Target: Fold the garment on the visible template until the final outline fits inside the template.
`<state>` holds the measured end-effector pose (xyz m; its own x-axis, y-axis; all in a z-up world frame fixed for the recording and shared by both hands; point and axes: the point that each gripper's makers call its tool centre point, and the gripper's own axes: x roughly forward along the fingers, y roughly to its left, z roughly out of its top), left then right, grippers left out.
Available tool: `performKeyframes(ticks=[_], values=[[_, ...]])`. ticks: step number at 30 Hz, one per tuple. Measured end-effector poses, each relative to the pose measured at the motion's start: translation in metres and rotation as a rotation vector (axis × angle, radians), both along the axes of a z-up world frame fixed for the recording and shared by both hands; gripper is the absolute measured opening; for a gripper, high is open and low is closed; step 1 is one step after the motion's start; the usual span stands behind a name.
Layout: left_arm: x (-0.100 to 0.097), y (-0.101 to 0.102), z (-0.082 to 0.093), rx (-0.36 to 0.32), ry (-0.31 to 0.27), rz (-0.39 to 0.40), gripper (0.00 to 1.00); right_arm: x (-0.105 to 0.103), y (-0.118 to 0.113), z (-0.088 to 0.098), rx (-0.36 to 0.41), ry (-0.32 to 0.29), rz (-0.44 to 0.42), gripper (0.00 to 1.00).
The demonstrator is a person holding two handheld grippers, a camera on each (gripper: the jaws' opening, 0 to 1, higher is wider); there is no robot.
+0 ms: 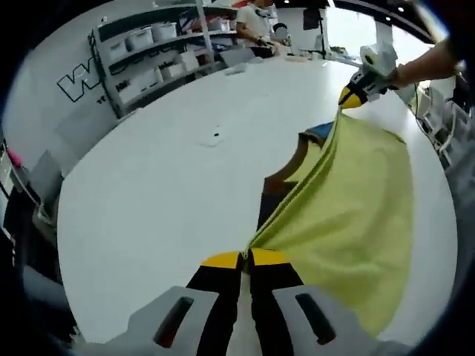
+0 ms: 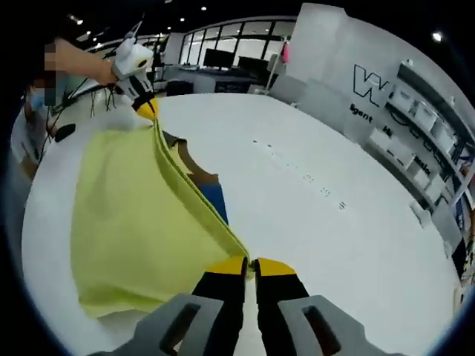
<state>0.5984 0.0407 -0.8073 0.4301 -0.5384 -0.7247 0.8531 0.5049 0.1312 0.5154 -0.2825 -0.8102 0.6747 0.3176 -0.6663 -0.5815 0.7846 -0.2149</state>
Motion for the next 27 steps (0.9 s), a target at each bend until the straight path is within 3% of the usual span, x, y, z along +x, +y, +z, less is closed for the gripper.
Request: performKeyframes(ticks=[5,8,12,14,17,20,27], values=[[0.007,0.000,-0.005,-0.009,0.011,0.076,0.10,0.008,-0.004,-0.006,-0.015,0.009,-0.060,0.00],[0.009,0.005,-0.011,0.030,0.011,0.128,0.11,0.010,-0.010,-0.013,-0.054,0.021,-0.086,0.00],[0.016,0.015,-0.016,0.051,0.007,0.180,0.13,0.010,-0.012,-0.011,-0.021,0.027,-0.133,0.01],[0.014,0.018,-0.013,0.041,0.012,0.198,0.14,0.008,-0.012,-0.007,-0.015,0.013,-0.133,0.00],[0.012,0.024,-0.011,0.022,0.022,0.233,0.17,0.004,-0.012,-0.002,-0.006,0.007,-0.134,0.07],[0.005,0.027,-0.008,-0.046,0.062,0.276,0.20,0.000,-0.012,0.002,0.022,0.008,-0.152,0.12],[-0.015,0.030,-0.002,-0.091,0.082,0.281,0.26,-0.023,-0.002,0.009,0.072,0.015,-0.172,0.22]])
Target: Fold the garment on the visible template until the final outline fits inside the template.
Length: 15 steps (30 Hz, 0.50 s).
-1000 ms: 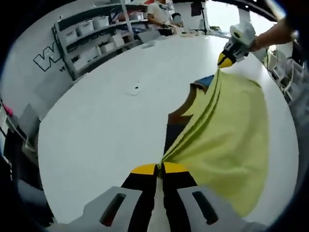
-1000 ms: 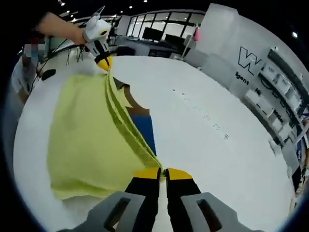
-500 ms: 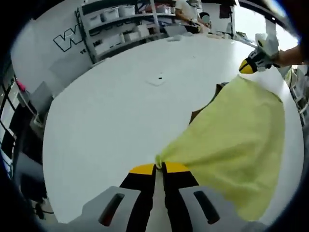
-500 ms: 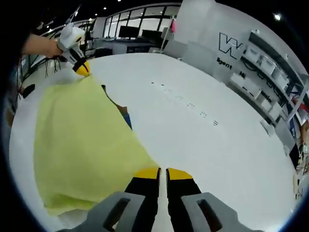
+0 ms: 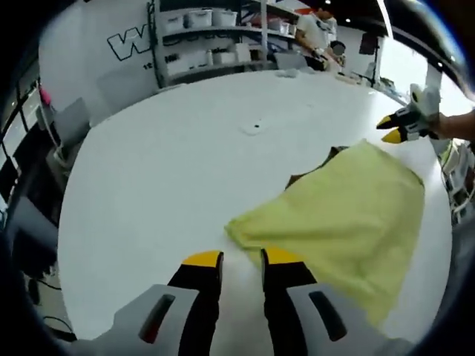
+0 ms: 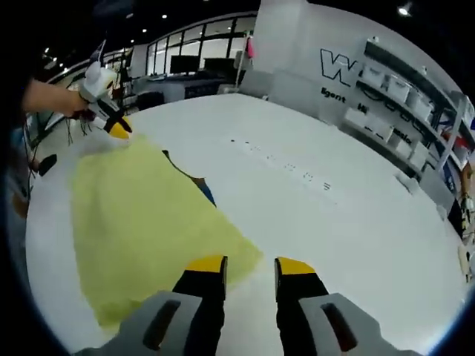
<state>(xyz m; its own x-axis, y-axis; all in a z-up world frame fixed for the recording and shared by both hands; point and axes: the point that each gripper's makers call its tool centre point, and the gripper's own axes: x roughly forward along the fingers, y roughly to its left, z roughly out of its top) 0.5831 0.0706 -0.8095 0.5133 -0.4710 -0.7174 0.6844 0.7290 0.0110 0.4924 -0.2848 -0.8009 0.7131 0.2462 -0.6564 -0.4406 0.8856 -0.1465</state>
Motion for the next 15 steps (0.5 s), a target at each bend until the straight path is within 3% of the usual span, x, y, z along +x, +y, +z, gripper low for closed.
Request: performKeyframes(ticks=[5,10,15], values=[[-0.019,0.000,0.008,-0.023,0.006,0.010,0.31,-0.018,0.008,0.010,0.060,0.002,-0.037,0.29],[-0.043,-0.002,0.016,-0.032,-0.003,0.003,0.33,-0.040,0.014,0.012,0.058,0.005,-0.034,0.31],[-0.050,0.004,0.020,-0.045,-0.002,0.009,0.37,-0.059,0.017,0.012,0.049,0.013,-0.024,0.32]])
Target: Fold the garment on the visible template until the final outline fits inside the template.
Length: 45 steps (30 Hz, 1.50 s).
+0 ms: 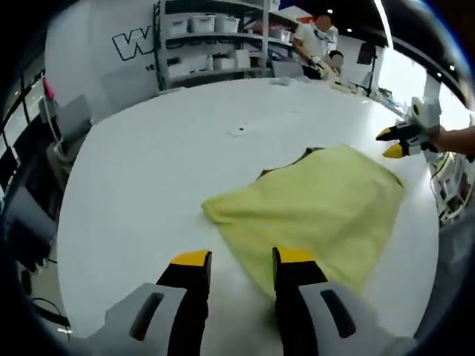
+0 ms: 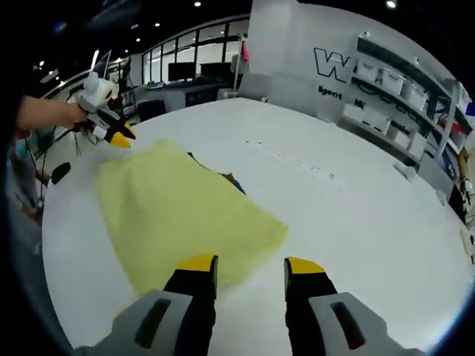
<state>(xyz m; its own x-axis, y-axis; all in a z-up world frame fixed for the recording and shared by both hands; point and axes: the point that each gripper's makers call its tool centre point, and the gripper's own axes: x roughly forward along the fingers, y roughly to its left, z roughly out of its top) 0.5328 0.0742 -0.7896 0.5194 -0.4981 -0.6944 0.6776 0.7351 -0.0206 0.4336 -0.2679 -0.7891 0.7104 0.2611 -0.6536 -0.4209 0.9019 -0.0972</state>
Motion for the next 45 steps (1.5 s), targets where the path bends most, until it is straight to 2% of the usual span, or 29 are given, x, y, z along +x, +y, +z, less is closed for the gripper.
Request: performKeyframes(ticks=[5,15,21,23,31,37,40,45], values=[[-0.026,0.005,0.003,-0.012,0.003,0.010,0.37,-0.018,0.006,0.000,0.001,0.009,0.006,0.32],[-0.062,0.022,-0.004,-0.050,0.020,0.038,0.37,-0.048,0.022,0.001,-0.005,0.023,0.011,0.31],[-0.080,0.021,-0.012,-0.089,0.027,0.034,0.35,-0.065,0.026,-0.002,0.004,0.037,-0.023,0.30],[-0.084,0.018,-0.014,-0.098,0.025,0.030,0.34,-0.072,0.027,-0.006,0.008,0.058,-0.042,0.28],[-0.088,0.014,-0.028,-0.109,0.047,0.052,0.30,-0.088,0.035,-0.015,0.056,0.086,-0.125,0.23],[-0.092,0.006,-0.028,-0.132,0.043,0.054,0.23,-0.097,0.050,-0.023,0.098,0.108,-0.157,0.17],[-0.092,0.006,-0.030,-0.131,0.044,0.053,0.22,-0.097,0.057,-0.026,0.104,0.111,-0.158,0.15],[-0.092,0.006,-0.031,-0.121,0.047,0.057,0.22,-0.090,0.055,-0.030,0.120,0.112,-0.220,0.14]])
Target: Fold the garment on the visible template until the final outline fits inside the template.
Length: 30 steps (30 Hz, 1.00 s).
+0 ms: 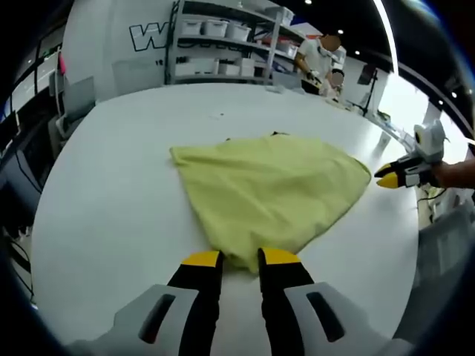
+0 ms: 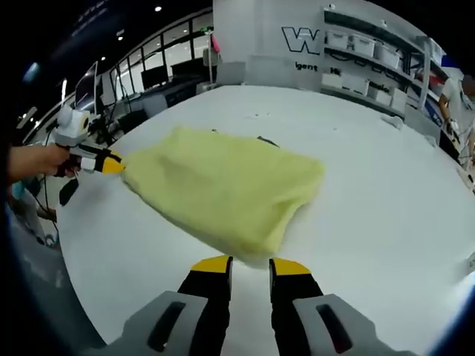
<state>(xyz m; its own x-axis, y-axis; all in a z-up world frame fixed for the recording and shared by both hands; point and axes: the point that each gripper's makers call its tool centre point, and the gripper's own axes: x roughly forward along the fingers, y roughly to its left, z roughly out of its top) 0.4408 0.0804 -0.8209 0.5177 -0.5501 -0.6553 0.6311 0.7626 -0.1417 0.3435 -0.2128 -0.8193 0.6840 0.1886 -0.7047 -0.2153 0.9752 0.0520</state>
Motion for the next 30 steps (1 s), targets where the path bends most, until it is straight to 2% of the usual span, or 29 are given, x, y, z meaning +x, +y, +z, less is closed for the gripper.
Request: performKeyframes(ticks=[8,11,12,14,24,30], values=[[-0.003,-0.001,-0.006,0.010,0.017,-0.003,0.19,0.010,-0.003,-0.006,0.062,0.015,-0.132,0.11],[-0.006,-0.005,-0.009,0.019,0.017,-0.019,0.15,0.011,-0.005,-0.009,0.057,0.021,-0.165,0.06],[-0.007,-0.006,-0.011,0.047,0.008,-0.050,0.11,0.011,-0.008,-0.011,0.042,0.026,-0.173,0.02],[-0.009,-0.007,-0.012,0.069,-0.004,-0.072,0.08,0.012,-0.008,-0.014,0.058,0.035,-0.184,0.00],[-0.008,-0.003,-0.009,0.037,-0.002,-0.034,0.05,0.008,-0.014,-0.010,0.015,0.030,-0.168,0.00],[-0.007,0.008,-0.006,0.033,-0.012,0.004,0.05,0.001,-0.025,-0.009,-0.020,0.027,-0.145,0.00]])
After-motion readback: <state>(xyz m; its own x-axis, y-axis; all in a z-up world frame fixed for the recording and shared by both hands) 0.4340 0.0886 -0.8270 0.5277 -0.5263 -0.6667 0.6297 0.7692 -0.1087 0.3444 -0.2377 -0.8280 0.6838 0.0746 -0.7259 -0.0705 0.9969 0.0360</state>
